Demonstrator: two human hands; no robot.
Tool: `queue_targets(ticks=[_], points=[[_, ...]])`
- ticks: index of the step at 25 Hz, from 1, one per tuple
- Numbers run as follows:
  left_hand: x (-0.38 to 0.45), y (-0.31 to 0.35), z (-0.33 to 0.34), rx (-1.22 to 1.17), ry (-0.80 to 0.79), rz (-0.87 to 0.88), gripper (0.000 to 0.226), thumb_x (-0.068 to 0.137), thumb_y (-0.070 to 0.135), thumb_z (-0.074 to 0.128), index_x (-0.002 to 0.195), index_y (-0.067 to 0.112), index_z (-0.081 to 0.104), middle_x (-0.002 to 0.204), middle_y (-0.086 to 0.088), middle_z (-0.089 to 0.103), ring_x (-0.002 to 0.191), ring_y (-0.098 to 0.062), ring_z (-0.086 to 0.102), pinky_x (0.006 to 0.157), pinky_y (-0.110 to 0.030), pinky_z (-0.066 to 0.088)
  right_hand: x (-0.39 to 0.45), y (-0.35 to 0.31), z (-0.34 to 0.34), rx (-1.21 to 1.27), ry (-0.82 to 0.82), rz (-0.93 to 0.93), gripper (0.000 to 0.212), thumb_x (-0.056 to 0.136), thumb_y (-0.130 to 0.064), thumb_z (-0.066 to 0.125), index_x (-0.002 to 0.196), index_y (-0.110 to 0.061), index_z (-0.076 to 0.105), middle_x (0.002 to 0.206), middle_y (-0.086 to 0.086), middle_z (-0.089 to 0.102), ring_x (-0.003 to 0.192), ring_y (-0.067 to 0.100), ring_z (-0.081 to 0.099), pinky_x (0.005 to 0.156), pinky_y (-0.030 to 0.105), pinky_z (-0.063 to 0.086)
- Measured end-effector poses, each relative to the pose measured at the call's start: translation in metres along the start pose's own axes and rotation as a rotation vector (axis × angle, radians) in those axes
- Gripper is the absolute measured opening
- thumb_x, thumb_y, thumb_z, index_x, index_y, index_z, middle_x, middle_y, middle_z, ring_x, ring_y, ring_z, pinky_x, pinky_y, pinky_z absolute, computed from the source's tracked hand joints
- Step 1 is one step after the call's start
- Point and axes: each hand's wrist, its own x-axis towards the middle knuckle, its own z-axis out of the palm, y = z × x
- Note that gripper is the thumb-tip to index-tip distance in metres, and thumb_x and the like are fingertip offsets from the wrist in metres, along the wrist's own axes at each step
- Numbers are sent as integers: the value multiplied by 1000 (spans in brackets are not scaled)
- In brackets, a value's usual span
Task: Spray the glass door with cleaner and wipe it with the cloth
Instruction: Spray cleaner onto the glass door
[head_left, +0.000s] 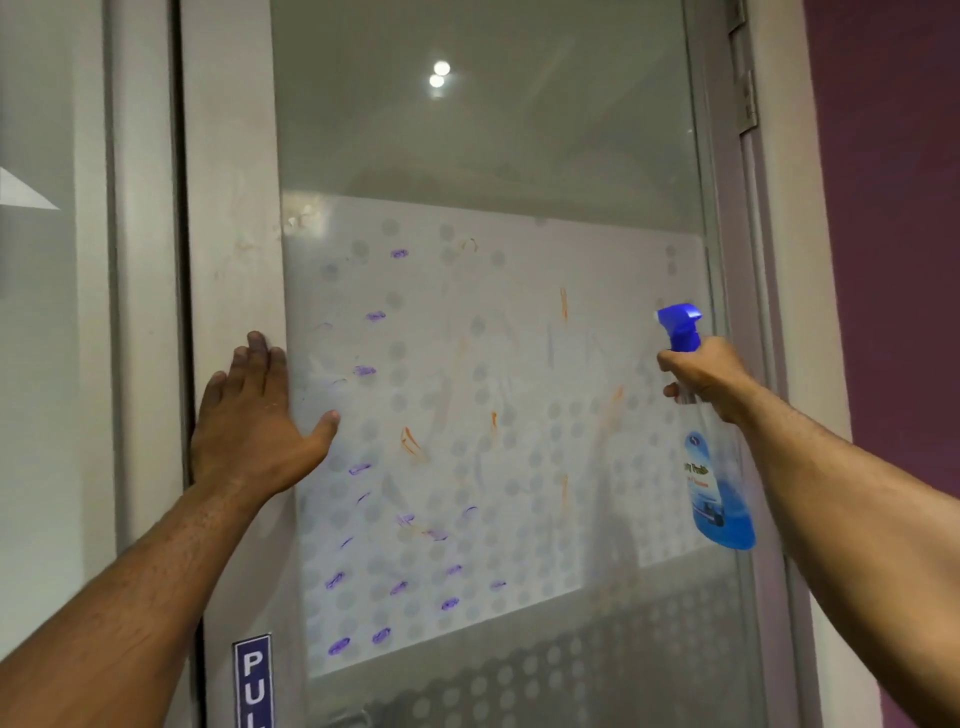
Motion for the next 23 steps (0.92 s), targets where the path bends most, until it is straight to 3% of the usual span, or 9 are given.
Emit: queue_targets(ticks=[4,7,11,19,23], points=[[-3,-3,-6,-15,-33,-10,104,77,74,28,158,12,11,167,-7,-1,153,-23,7,122,-45,9,-41,-54,59,134,-146,-142,13,85,-13,64,96,-8,59,83,10,63,61,18,69,57,28,55],[-4,-10,-9,25,-41,2,100,78,74,24,159,18,6,167,0,-6,153,-16,2,123,-43,2,-85,-90,99,272,-261,-145,15,84,-12,62,98,-7,60,82,8,61,52,14,67,54,27,56],[-4,-14,-14,69,-65,7,89,89,67,34,159,22,2,166,4,-12,153,-13,1,123,-44,-2,-143,-109,135,318,-425,-100,18,87,-15,63,103,-8,59,85,7,64,59,14,68,59,28,58],[-4,-12,-17,41,-95,-11,90,88,63,40,159,23,1,166,4,-13,153,-13,0,123,-44,-3,-217,-56,171,270,-480,-121,13,87,-19,63,97,-11,59,81,5,66,63,15,71,73,41,62],[-3,-14,-19,60,-92,-1,90,89,63,41,159,23,1,166,4,-12,153,-13,0,123,-45,-4,-245,-21,177,260,-499,-124,5,88,-18,62,93,-16,59,78,3,67,67,16,71,69,34,61]])
